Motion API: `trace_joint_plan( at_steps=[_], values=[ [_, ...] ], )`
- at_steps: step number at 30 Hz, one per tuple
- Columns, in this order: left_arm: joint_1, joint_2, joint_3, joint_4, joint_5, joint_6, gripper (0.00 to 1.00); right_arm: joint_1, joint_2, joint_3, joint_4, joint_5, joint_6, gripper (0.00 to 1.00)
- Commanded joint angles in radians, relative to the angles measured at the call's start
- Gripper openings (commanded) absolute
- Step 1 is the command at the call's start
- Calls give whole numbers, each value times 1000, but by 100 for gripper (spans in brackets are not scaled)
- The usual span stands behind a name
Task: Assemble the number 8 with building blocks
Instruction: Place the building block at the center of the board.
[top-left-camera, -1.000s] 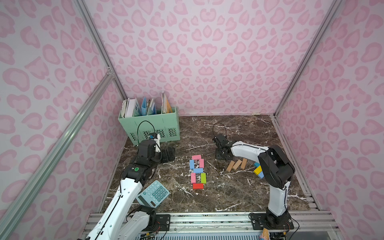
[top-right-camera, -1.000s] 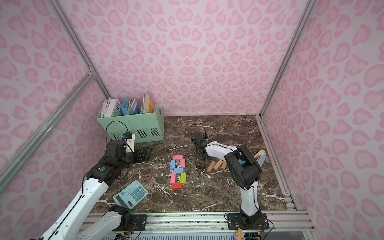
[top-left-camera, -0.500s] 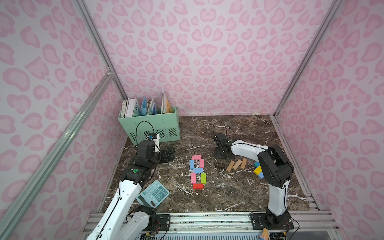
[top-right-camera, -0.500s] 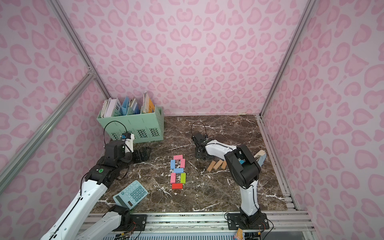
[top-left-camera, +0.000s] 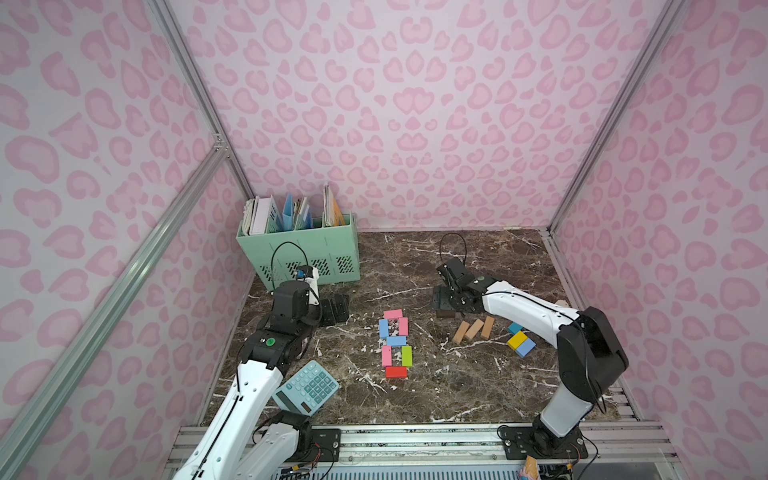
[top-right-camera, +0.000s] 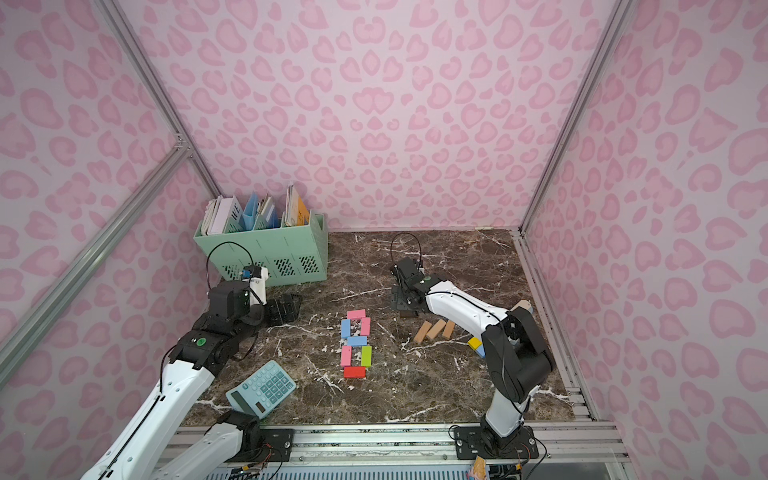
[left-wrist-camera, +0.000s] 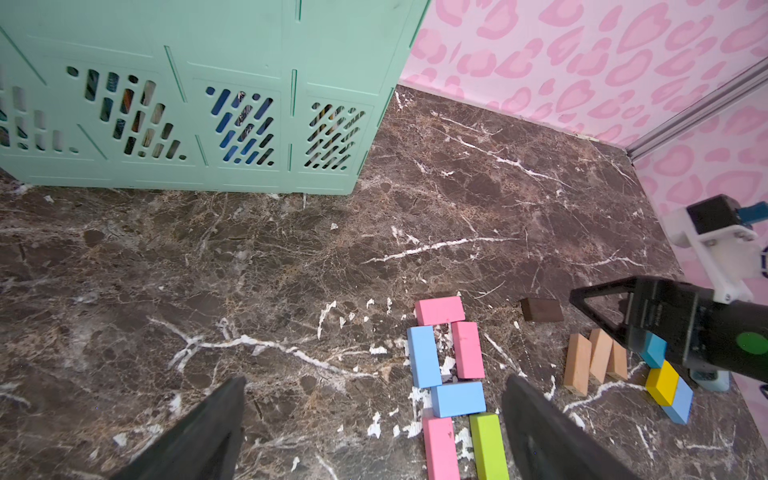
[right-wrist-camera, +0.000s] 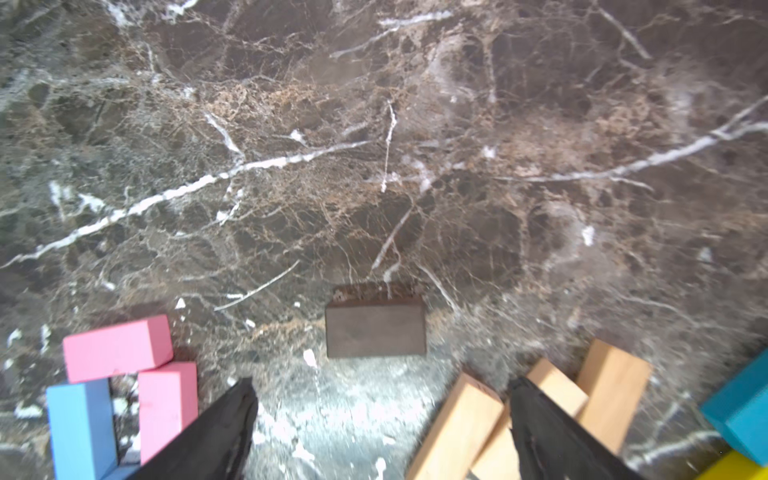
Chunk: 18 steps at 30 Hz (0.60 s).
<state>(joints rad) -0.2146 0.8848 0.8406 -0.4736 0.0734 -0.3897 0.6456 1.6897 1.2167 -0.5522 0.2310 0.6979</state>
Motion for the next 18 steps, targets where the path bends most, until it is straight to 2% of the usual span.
trace_joint_plan(
  at_steps=[1, 9, 18],
  values=[
    [0, 3, 11, 1, -3, 8, 99, -6, -53, -41, -10, 1, -21, 96],
    [0, 16, 22, -14, 7, 8, 98, -61, -213, -197, 15, -45, -30, 97],
    [0, 20, 23, -13, 21, 6, 99, -107, -329, -340, 20, -90, -64, 94]
  ],
)
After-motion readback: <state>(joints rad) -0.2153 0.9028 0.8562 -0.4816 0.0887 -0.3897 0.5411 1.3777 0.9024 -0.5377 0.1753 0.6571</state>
